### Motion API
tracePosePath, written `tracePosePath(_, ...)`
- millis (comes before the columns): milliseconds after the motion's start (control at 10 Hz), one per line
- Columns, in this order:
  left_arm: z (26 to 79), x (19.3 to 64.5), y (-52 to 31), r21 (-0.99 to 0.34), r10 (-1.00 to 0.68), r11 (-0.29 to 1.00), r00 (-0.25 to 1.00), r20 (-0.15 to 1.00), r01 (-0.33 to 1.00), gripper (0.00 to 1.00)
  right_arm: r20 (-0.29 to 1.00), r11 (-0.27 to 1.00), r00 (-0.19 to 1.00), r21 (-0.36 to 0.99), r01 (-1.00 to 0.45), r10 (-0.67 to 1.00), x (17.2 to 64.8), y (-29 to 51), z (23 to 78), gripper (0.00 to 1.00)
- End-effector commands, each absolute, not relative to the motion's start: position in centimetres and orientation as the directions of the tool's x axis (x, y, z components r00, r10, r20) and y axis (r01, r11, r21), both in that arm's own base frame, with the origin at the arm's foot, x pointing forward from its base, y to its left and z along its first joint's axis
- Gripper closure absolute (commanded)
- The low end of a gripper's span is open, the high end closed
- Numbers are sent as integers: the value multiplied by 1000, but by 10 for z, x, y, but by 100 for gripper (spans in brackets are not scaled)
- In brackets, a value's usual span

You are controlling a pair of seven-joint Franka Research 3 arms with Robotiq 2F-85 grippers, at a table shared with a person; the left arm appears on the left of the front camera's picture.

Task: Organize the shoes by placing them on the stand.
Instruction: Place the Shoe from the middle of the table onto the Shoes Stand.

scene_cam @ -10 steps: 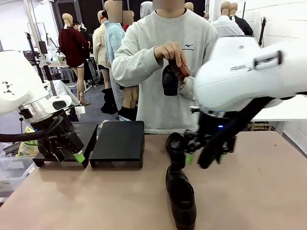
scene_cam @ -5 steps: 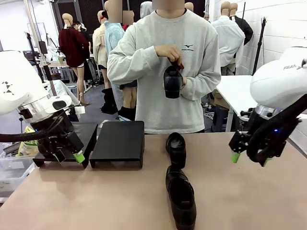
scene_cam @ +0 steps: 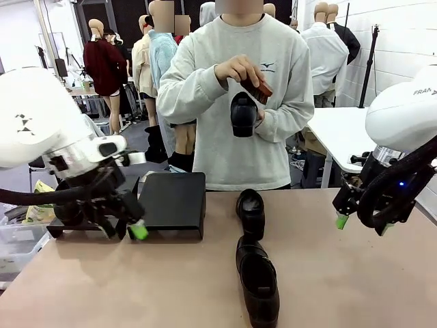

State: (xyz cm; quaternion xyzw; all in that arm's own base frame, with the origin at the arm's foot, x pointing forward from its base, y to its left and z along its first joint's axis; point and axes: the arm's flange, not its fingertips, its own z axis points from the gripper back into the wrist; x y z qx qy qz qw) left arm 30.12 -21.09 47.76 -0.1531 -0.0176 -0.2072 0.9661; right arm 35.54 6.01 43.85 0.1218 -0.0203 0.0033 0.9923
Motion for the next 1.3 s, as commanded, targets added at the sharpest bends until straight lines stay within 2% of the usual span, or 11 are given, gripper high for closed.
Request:
tracePosePath(0, 486, 287, -270, -267, -323, 906, 944, 63, 328, 0, 42, 971, 999, 239, -18, 8, 355, 61, 438, 0)
tracePosePath(200, 486, 287, -308, -229, -291, 927, 954, 68, 298, 0, 42, 971, 999, 239, -18, 8, 355, 61, 438, 0)
tracePosePath(400, 477, 287, -322, -168, -364, 920, 930, -40, 353, 0, 42, 971, 999, 239, -18, 8, 355, 61, 438, 0)
tracePosePath(500, 484, 268, -316, -244, -323, 914, 945, 49, 325, 0, 42, 971, 999, 239, -18, 8, 355, 61, 438, 0)
tracePosePath(700, 475, 277, -325, -222, -345, 915, 939, 8, 338, 0, 42, 971, 999, 239, -18, 8, 355, 61, 438, 0)
tracePosePath(800, 477, 272, -331, -172, -288, 943, 958, 6, 285, 0, 42, 971, 999, 239, -18, 8, 355, 61, 438, 0)
tracePosePath(1000, 459, 267, -377, -158, -125, 978, 990, 66, 134, 0, 42, 971, 999, 239, -18, 8, 355, 61, 438, 0)
tracePosePath(1200, 434, 265, -413, -143, -55, 987, 994, 90, 67, 0, 42, 971, 999, 239, -18, 8, 355, 61, 438, 0)
